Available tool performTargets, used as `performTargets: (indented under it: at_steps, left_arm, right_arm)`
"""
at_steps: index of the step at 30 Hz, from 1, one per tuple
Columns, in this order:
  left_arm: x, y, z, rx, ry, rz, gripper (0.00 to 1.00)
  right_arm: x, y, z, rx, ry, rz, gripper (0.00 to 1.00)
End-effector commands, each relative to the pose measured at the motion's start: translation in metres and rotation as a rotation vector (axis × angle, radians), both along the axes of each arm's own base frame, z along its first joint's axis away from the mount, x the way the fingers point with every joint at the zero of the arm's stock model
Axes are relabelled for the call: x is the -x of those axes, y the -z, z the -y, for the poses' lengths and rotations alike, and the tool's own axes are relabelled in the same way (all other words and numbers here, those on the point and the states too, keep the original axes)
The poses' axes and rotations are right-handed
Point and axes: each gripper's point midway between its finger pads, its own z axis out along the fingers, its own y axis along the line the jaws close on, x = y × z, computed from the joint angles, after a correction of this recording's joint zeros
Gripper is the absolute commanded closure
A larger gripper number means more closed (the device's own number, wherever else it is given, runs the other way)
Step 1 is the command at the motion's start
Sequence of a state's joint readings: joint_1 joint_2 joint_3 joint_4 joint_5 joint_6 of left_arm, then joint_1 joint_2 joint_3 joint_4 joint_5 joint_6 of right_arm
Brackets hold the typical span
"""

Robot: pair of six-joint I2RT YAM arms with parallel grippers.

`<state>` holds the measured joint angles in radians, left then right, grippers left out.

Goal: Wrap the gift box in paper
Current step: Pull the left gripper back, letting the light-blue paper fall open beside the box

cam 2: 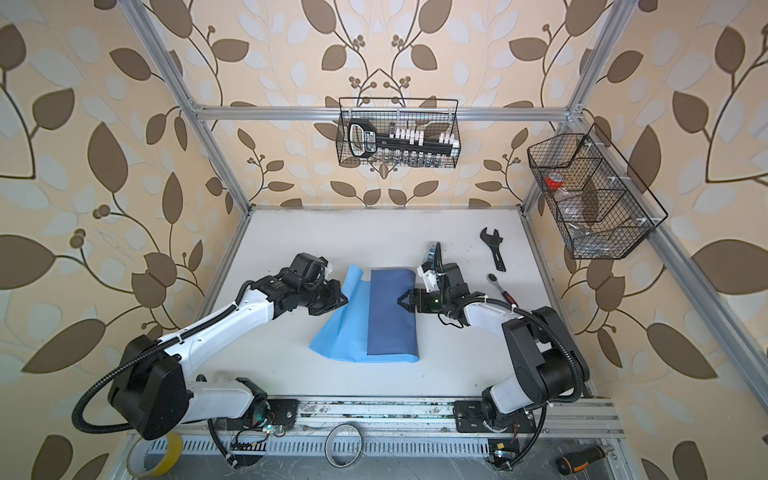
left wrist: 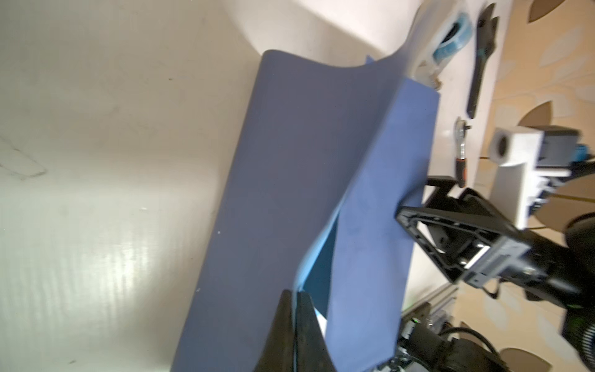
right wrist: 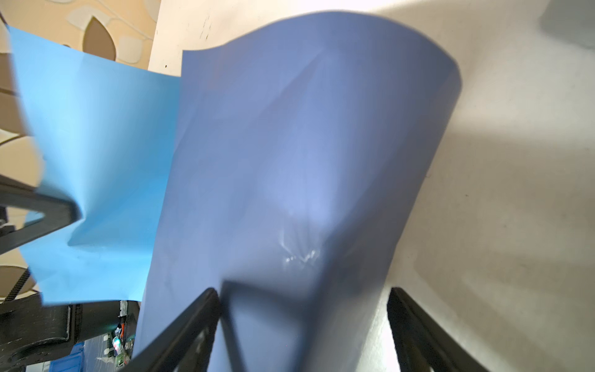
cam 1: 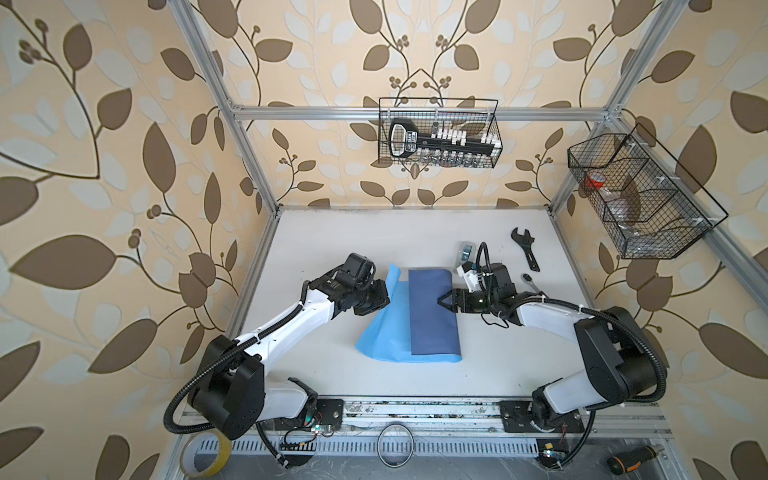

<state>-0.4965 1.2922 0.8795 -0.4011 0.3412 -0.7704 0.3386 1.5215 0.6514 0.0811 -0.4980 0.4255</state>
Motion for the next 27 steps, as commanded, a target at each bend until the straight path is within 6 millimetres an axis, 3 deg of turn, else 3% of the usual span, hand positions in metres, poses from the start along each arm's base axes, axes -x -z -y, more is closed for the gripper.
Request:
performTargets:
  at_steps: [1,5,16,22,27]
  left_arm:
    - [0.002,-0.017,0.011,0.143,-0.053,-0.018,0.93]
    - [0.001,-0.011,0.003,0.084,-0.064,-0.009,0.92]
    - [-0.005,0.04,-0.04,-0.216,0.008,-0.004,0.89]
    - [-0.009,0.05,-0.053,-0.272,0.008,-0.006,0.75]
    - [0.0,0.058,-0.061,-0.303,0.01,-0.033,0.67]
  right_arm:
    - [0.02,0.037,0.013,0.11,0.009,-0.116,0.18]
    - [0.02,0.035,0.012,0.109,0.007,-0.112,0.18]
    - [0.021,0.035,0.012,0.11,0.003,-0.113,0.18]
    - [0.021,0.037,0.012,0.113,0.004,-0.115,0.18]
    - [0.021,0.038,0.013,0.116,0.003,-0.116,0.18]
